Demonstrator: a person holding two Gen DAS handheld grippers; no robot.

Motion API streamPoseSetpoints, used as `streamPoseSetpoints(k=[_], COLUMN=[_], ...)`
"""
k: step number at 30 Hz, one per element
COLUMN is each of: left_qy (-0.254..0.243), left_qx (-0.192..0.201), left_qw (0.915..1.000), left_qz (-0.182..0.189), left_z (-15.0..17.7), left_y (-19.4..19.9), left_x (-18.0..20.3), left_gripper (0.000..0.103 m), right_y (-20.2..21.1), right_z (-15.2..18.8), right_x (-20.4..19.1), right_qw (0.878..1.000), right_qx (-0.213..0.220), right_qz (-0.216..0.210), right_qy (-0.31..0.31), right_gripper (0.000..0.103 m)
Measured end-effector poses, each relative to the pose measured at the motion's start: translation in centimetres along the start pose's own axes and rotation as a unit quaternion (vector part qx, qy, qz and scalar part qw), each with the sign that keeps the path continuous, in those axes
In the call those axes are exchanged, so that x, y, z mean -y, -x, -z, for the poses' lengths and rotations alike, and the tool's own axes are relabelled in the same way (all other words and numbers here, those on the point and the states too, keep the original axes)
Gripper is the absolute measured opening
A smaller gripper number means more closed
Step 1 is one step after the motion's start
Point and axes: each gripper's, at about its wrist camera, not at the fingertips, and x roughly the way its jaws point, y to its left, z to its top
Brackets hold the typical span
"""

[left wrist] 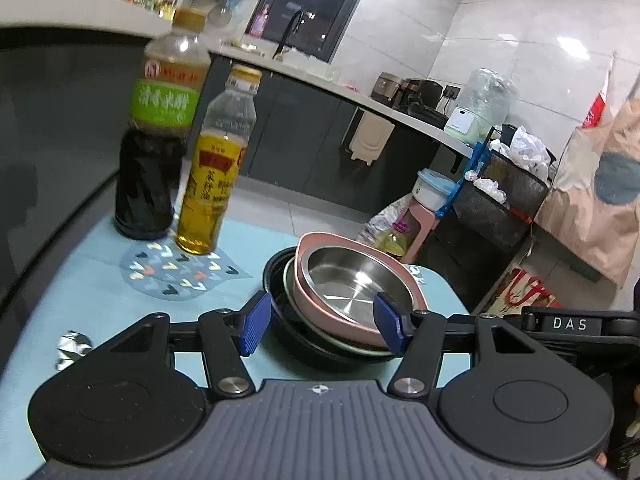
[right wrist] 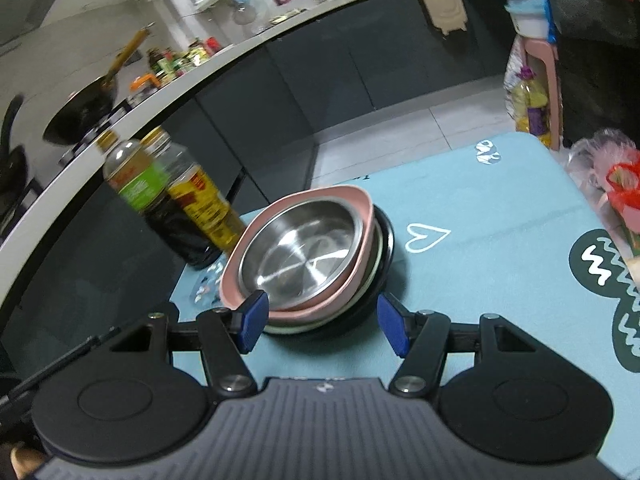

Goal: Organize plates and bowls

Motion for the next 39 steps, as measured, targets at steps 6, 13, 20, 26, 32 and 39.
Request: streamPoseSetpoints(k=[6,13,20,26,32,39], left_qy=[-0.051,-0.062,-0.062,-0.057,-0.067,-0.072], left_qx=[0.017,0.017,0.024,0.020,0.023,0.015], left_qw=[0.9982,0.9969,0.9962,0.9949,0.9914,0.9890], left_qz=[-0.026,-0.045,-0.055,-0.081,-0.110,-0.128], left_z=[1.4,2.9,4.3,5.3,6.2,7.2], left_y=[2.3,4.4,6.6,8.7,10.7,12.1], left_x=[1.6,2.0,2.3,2.5,3.2,3.9], left_gripper=[0.055,0.055,0.055,0.055,0.056,0.059], right_y=[0.8,2.4,4.2,5.7,7.5,8.8], right_z=[1.7,4.0,6.6,9.0,10.7,12.0], right_x=[-1.1,-2.3,-3.6,-5.3,-6.7,-7.2], right_qw=[1.000,0.998,0.992,0.987,0.984,0.982], right_qx=[0.003,0.041,0.083,0.107,0.121,0.131], right_qz=[-0.002,0.030,0.055,0.068,0.074,0.082], right_qy=[0.021,0.044,0.077,0.103,0.109,0.106], right_gripper=[0.047,0.048,0.048,0.048,0.048,0.048])
